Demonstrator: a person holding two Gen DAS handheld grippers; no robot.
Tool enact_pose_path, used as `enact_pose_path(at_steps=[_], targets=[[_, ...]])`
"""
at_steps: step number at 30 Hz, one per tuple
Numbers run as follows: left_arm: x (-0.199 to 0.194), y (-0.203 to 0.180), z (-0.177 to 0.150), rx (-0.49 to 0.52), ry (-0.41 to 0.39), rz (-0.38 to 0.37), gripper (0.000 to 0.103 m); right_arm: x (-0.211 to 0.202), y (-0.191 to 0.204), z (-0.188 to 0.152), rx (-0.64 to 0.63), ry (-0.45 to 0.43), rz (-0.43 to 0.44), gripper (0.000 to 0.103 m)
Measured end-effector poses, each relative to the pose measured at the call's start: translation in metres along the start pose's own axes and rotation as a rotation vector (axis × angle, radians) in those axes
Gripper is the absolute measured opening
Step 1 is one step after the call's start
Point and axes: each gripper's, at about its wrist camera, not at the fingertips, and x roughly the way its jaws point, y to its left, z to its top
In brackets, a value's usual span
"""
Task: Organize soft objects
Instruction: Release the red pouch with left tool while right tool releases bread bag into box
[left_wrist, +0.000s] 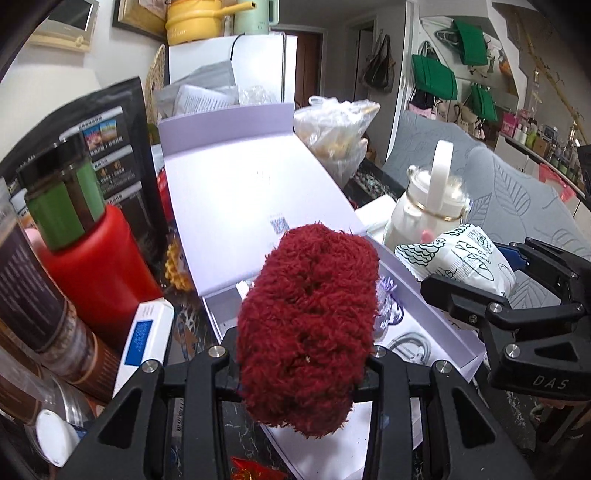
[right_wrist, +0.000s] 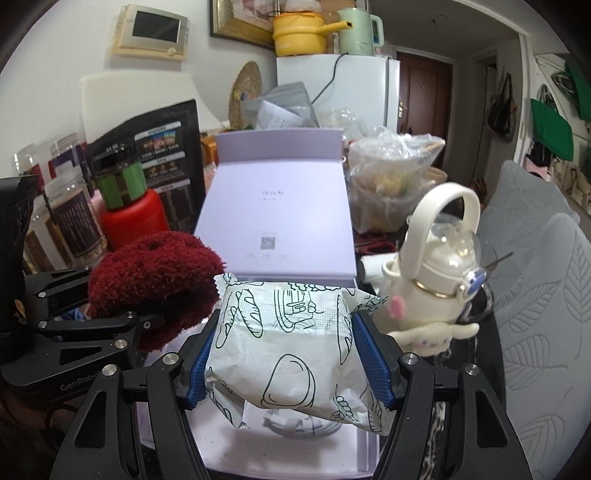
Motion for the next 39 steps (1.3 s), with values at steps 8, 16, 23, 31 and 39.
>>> enact_pose_path(at_steps=[8, 16, 23, 31, 39], targets=[[0.018, -0.002, -0.014, 0.009, 0.066, -0.005, 0.036, 0.016, -0.005, -0.016, 0.022, 0.062, -0.017, 0.069], [0.035, -0.005, -0.027, 0.026, 0.116, -0.016, 0.036, 0.033, -0.010, -0.035, 0.048, 0.107, -0.023, 0.069], [0.049, -0.004, -0.038, 0.033, 0.162, -0.008, 0.036, 0.047, -0.007, -0.043, 0.038, 0.141, -0.022, 0.070], [0.061, -0.006, -0.045, 0.055, 0.200, -0.006, 0.036, 0.044, -0.002, -0.044, 0.007, 0.122, -0.026, 0.070], [0.065, -0.009, -0.046, 0.073, 0.224, 0.021, 0.038, 0.051, -0.003, -0.045, 0.002, 0.156, -0.037, 0.071]])
